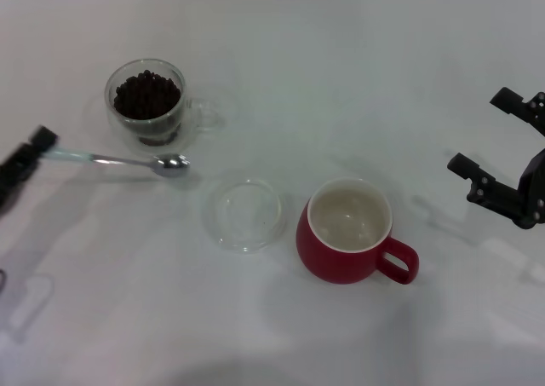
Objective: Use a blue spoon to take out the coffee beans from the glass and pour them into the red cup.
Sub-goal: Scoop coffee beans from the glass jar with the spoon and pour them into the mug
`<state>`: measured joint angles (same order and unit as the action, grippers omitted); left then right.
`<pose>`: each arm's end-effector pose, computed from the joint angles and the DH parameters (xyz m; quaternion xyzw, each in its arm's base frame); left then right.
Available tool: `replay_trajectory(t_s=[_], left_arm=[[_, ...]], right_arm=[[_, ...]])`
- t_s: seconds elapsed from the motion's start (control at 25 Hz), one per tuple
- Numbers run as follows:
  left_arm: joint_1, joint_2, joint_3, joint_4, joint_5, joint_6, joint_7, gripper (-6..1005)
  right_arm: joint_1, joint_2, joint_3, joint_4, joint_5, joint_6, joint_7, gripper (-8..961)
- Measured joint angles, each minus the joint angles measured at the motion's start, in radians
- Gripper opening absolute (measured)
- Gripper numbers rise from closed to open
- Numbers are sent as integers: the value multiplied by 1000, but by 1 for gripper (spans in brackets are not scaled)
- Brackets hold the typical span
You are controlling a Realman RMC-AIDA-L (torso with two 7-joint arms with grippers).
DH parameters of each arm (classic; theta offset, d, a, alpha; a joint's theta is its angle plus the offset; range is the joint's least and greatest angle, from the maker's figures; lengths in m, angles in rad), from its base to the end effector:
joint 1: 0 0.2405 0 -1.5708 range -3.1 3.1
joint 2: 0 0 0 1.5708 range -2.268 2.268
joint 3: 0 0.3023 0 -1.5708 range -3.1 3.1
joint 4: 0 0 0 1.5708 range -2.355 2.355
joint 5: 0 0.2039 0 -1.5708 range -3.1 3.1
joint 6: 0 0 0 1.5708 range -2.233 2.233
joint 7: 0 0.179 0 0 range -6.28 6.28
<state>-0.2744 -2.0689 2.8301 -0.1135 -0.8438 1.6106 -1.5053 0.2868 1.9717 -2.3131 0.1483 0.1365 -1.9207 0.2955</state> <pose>-0.3668 0.2659 -0.0479 -0.6071 -0.5632 -0.5219 0.2047 0.3488 0.2294 -0.0160 -0.8473 0.0406 0.3808 0.3681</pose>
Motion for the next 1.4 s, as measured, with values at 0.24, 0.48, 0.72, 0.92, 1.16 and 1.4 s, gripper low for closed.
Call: replay_trajectory(t_s=[0.24,0.48,0.72,0.92,1.16,1.4], left_arm=[[-31,19,5,-116,-45,177,-16,126],[-87,48,14,-204,-24,229,-86,125],[-155,58,14,-343,-9,229,-165,125],[-237,87,14,-385,43,185,-232,127],[-366,104,14,-387,210,26,-316,126],[-464,106,14,-387,320,-84,-353,126]], right_arm=[[0,4,1,-4,0,0,-1,876],[0,12,1,-6,3,-4,-1,876],[0,26,1,-6,14,-9,-1,876],[-4,31,2,-17,15,-27,-1,876],[-19,31,-4,-51,9,-46,-1,876],[-54,30,-4,-66,8,-89,-1,876]])
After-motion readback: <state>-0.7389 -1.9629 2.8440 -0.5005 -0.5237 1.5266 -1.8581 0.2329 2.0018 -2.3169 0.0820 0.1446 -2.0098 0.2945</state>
